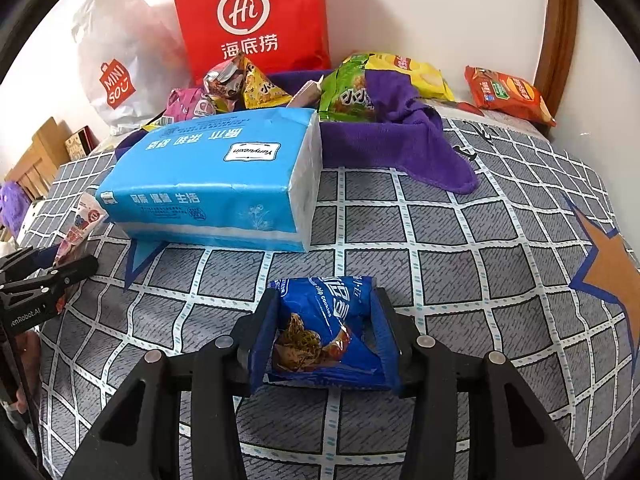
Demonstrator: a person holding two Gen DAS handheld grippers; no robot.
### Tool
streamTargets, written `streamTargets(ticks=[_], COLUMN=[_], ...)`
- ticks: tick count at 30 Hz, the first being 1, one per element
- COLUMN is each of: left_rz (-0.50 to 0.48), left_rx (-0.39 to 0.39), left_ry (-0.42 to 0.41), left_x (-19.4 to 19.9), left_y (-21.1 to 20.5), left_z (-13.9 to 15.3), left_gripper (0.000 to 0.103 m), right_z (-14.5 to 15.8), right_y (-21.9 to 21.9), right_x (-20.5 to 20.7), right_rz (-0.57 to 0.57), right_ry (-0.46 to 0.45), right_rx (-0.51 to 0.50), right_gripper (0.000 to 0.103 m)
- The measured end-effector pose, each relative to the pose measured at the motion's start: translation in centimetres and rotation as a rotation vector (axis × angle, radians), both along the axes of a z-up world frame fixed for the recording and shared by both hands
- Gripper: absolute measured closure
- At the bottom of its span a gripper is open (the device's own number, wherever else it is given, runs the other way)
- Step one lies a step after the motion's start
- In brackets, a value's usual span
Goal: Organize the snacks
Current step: 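Lift the blue bag and the bar packet off the bedspread with both tools, then carry both held packets over the purple towel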
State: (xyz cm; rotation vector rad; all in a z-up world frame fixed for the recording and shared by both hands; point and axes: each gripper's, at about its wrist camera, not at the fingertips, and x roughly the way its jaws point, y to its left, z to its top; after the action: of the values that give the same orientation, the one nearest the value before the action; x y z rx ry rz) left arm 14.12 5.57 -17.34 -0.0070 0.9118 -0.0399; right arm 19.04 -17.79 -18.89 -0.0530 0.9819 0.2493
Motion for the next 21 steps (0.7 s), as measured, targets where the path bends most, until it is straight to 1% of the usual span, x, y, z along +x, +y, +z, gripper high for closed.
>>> streamTargets(ticks=[2, 6, 10, 11, 12, 14, 16, 18, 21], left_rz=[0.006, 0.006, 0.010, 0.010, 0.012, 0.012, 0.010, 0.009, 0.010], left_rx=[-0.008, 0.017, 0.002, 0.001, -0.002, -0.017, -0.040, -0.068, -0.094], left_ry=[-0.002, -0.002, -0.003, -0.004, -0.007, -0.011, -0.015, -0.016, -0.015], left_x=[0.0, -0.1, -0.3, -0.3, -0.3, -0.4, -0.6, -0.7, -0.8], left_y=[0.0, -0.2, 0.1, 0.1, 0.1, 0.4, 0.6, 1.0, 1.4], left_z=[0.0, -0.1, -0.1, -0.1, 0.0, 0.0, 0.0, 0.0, 0.0], left_gripper=[0.054, 0.054, 0.054, 0.056, 0.061, 0.066, 0.075, 0.080, 0.082], right_z=[0.0, -0.2, -0.1, -0.1, -0.1, -0.1, -0.1, -0.1, -0.1], right_y=[0.1, 0.4, 0.6, 0.5, 0.5, 0.6, 0.6, 0.5, 0.3], right_x=[0.0, 0.1, 0.1, 0.2, 0.1, 0.1, 0.0, 0.0, 0.1], right_rz=[0.003, 0.014, 0.016, 0.016, 0.016, 0.017, 0.015, 0.009, 0.004], right_ry=[-0.001, -0.002, -0.001, -0.001, -0.002, -0.004, -0.005, -0.007, -0.004], right_rx=[-0.005, -0.020, -0.029, -0.024, -0.024, -0.035, -0.034, -0.031, -0.024], right_gripper=[0.055, 0.051, 0.051, 0.051, 0.051, 0.051, 0.052, 0.054, 0.056])
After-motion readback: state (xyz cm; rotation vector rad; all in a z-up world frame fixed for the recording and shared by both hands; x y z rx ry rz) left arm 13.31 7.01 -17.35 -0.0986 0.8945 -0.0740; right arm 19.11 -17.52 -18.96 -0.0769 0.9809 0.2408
